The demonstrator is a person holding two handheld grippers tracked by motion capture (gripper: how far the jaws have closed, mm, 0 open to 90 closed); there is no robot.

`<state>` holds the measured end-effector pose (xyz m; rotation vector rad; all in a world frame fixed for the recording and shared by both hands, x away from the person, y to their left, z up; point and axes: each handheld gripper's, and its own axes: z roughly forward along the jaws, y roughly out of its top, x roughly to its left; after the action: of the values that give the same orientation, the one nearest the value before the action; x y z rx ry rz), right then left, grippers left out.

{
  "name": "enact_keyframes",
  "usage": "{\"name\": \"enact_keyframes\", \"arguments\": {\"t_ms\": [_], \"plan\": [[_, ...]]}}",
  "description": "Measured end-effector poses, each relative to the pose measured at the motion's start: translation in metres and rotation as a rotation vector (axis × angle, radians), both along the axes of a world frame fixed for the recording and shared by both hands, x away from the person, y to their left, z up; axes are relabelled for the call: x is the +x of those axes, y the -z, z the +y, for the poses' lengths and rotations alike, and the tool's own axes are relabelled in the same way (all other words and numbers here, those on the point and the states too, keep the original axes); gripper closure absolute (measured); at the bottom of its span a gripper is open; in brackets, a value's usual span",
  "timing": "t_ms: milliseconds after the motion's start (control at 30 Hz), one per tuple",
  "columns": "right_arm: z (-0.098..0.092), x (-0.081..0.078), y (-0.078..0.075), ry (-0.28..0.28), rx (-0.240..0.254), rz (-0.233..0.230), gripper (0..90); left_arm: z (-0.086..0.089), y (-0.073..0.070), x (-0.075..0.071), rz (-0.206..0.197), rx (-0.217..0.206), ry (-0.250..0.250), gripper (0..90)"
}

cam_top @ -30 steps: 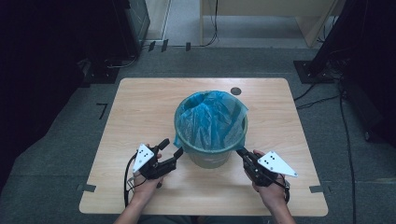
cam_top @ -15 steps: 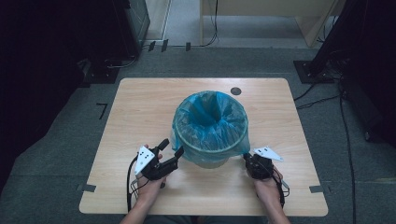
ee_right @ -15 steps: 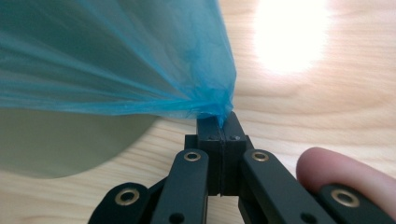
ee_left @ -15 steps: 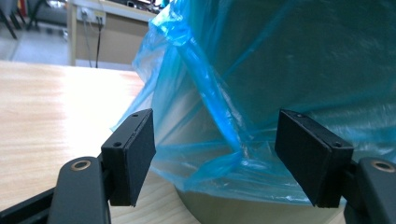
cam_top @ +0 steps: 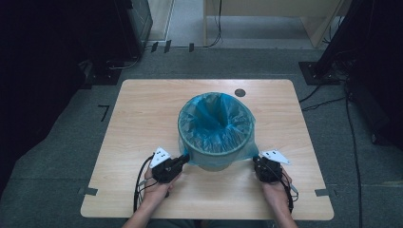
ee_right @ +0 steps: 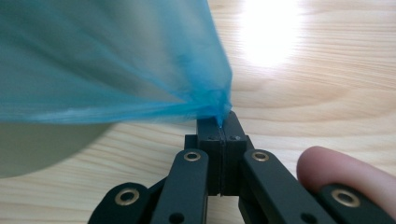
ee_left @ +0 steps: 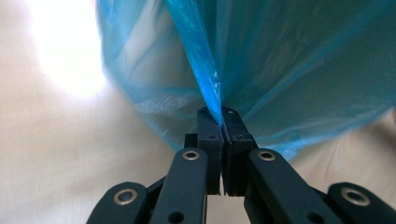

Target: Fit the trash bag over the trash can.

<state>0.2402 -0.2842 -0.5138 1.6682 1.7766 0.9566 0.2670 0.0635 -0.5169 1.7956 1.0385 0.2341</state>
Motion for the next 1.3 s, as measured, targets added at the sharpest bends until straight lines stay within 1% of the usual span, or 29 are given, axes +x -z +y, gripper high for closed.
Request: {"name": "enact_keyframes", "arguments": {"t_ms": [33,67,100,167,200,267,300,333,367,400,433,467,500,533,567,633,700,733,767,833,867,1000,1067,1133,1200,1233,1300], "plan": [[-0.002,0.0,0.001,0.016,-0.009,0.013,90.0,0.001,0.001,0.0,0.038,0.012,0.01,88.3],[-0.005,0.0,0.002,0.025,-0.011,0.021,90.0,0.002,0.002,-0.001,0.062,0.026,0.017,88.3],[-0.008,0.0,0.004,0.03,-0.012,0.026,90.0,0.001,0.002,-0.001,0.072,0.057,0.016,88.1],[-0.01,-0.001,0.005,0.029,-0.022,0.041,90.0,0.0,0.003,-0.004,0.095,0.095,0.036,88.2],[-0.01,-0.002,0.004,0.027,-0.03,0.045,90.0,-0.001,0.003,-0.005,0.109,0.124,0.045,88.2],[-0.01,-0.004,0.004,0.022,-0.045,0.053,90.0,-0.004,0.003,-0.009,0.092,0.157,0.055,88.2],[-0.01,-0.005,0.004,0.017,-0.048,0.056,90.0,-0.004,0.003,-0.01,0.086,0.167,0.063,88.0],[-0.011,-0.006,0.003,0.004,-0.042,0.055,88.3,-0.004,0.003,-0.011,0.085,0.162,0.076,86.9],[-0.013,-0.007,0.002,-0.025,-0.018,0.046,80.1,-0.003,0.002,-0.012,0.074,0.148,0.089,81.9],[-0.016,-0.009,0.001,-0.06,0.005,0.019,70.7,0.0,0.001,-0.012,0.055,0.121,0.09,69.2],[-0.018,-0.012,-0.002,-0.094,0.023,-0.016,63.5,0.003,0.0,-0.012,0.037,0.094,0.085,56.3],[-0.021,-0.015,-0.006,-0.125,0.045,-0.057,56.0,0.007,-0.002,-0.012,0.029,0.06,0.077,48.6],[-0.023,-0.018,-0.011,-0.146,0.056,-0.096,49.9,0.011,-0.005,-0.011,0.014,0.03,0.077,41.3],[-0.024,-0.021,-0.015,-0.162,0.07,-0.134,45.5,0.016,-0.007,-0.01,0.0,0.004,0.077,35.2],[-0.026,-0.024,-0.02,-0.181,0.084,-0.161,41.4,0.02,-0.01,-0.01,-0.013,-0.015,0.074,32.2],[-0.029,-0.029,-0.028,-0.213,0.102,-0.215,33.4,0.027,-0.015,-0.011,-0.052,-0.038,0.068,27.8],[-0.033,-0.034,-0.033,-0.264,0.107,-0.252,28.6,0.034,-0.019,-0.012,-0.078,-0.062,0.066,24.8],[-0.035,-0.036,-0.035,-0.299,0.111,-0.261,27.4,0.037,-0.021,-0.012,-0.09,-0.072,0.066,24.9],[-0.037,-0.039,-0.035,-0.321,0.114,-0.268,25.5,0.04,-0.022,-0.013,-0.104,-0.082,0.062,25.0],[-0.042,-0.044,-0.036,-0.361,0.121,-0.28,22.0,0.044,-0.026,-0.013,-0.132,-0.084,0.042,26.1],[-0.045,-0.046,-0.037,-0.373,0.13,-0.283,20.7,0.045,-0.027,-0.013,-0.144,-0.089,0.028,26.8],[-0.057,-0.053,-0.045,-0.431,0.176,-0.33,17.2,0.048,-0.035,-0.011,-0.179,-0.128,-0.019,27.9],[-0.061,-0.056,-0.05,-0.449,0.193,-0.353,16.3,0.047,-0.038,-0.011,-0.202,-0.133,-0.038,29.9],[-0.063,-0.057,-0.056,-0.445,0.217,-0.386,17.5,0.045,-0.042,-0.01,-0.225,-0.142,-0.053,30.2],[-0.062,-0.055,-0.062,-0.393,0.218,-0.421,23.8,0.043,-0.047,-0.007,-0.244,-0.143,-0.074,30.7],[-0.061,-0.053,-0.066,-0.368,0.213,-0.44,27.8,0.042,-0.049,-0.006,-0.25,-0.15,-0.081,30.8],[-0.055,-0.048,-0.072,-0.297,0.216,-0.466,34.5,0.039,-0.054,-0.003,-0.269,-0.167,-0.116,32.0]]}}
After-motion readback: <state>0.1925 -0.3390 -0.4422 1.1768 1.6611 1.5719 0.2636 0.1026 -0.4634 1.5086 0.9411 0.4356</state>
